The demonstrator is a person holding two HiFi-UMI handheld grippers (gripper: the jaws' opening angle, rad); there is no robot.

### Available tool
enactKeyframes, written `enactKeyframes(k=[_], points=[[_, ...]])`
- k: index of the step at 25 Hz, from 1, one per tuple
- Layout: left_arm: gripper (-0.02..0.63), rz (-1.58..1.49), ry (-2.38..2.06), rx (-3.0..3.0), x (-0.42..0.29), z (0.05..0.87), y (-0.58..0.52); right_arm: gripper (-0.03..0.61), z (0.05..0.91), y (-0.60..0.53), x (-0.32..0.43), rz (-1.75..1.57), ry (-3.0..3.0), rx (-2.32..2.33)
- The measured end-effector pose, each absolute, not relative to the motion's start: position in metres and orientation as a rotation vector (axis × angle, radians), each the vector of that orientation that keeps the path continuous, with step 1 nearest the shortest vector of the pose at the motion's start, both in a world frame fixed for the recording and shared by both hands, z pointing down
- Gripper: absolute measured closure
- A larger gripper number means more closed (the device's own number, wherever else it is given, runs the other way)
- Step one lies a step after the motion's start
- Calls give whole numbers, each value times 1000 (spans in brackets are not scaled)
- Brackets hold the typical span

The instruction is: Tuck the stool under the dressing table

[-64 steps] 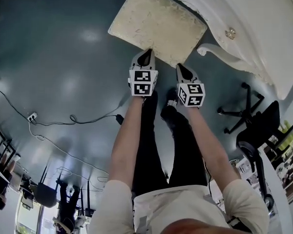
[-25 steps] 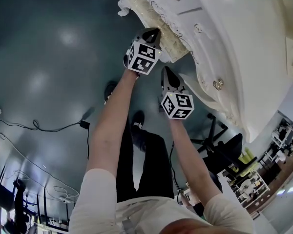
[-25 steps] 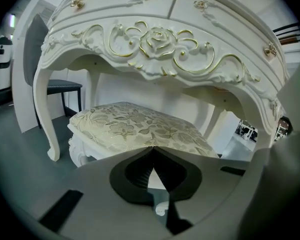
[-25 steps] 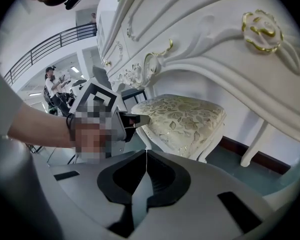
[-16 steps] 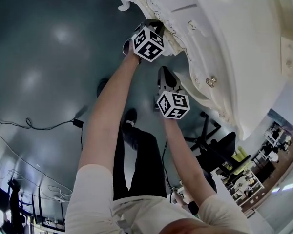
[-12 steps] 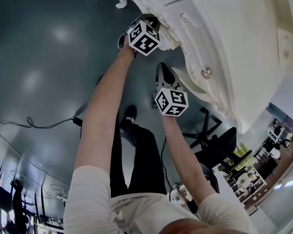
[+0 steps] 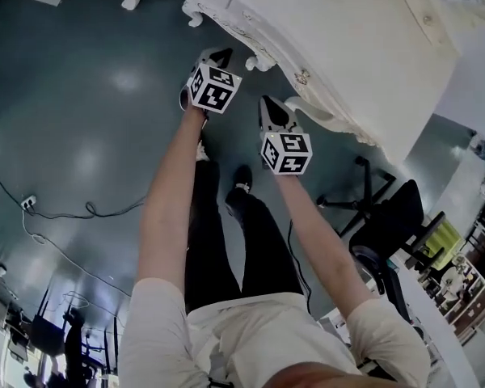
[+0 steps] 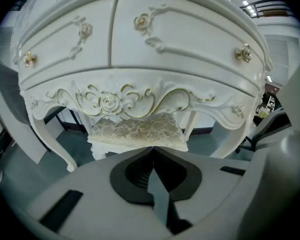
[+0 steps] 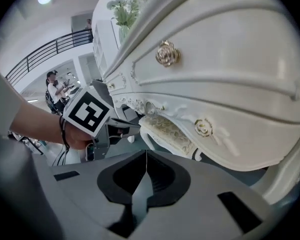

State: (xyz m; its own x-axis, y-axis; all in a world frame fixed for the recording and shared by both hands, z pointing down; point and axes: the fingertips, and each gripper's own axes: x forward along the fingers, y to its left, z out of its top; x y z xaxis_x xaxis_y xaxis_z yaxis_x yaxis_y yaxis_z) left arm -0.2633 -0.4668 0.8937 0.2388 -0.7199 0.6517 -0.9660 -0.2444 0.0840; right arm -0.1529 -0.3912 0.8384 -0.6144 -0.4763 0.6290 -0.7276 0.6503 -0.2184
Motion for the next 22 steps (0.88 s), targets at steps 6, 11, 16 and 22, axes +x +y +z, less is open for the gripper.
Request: enactKeyframes(k=[6,11,16,22], points=[[598,572,-1560,1962,-227,817,-414,534,776,-374,-118,611,-2329,953],[598,538,-1601,1907,-211,773,-378,534,746,-351,-100,627,-2313,950],[598,466,-1656,1838,-205,705,-334,534,712,-323,-105,624,-2319,916],[598,482,-1676,1836,-194,641,-283,534,668,-286,-110,503,-2331,793]])
